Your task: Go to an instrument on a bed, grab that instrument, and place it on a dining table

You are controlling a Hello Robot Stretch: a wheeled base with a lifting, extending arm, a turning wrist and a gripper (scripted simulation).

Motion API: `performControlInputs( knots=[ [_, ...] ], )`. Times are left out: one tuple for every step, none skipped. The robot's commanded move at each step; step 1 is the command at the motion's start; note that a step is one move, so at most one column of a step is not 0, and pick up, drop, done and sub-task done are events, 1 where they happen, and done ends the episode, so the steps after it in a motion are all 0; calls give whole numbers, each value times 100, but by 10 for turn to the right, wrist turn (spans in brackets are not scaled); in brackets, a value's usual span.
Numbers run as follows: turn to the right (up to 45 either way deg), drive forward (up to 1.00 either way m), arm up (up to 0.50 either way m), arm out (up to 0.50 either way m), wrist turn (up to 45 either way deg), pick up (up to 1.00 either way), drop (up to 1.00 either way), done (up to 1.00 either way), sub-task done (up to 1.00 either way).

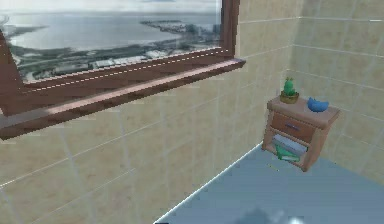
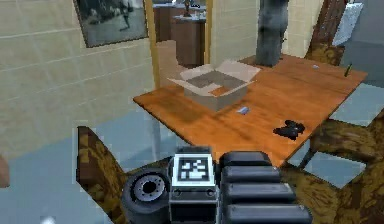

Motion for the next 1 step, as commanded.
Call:
performControlInputs(
  knots=[
    [90, 0, 0, 0, 0, 0, 0, 0, 0]
  ],
)
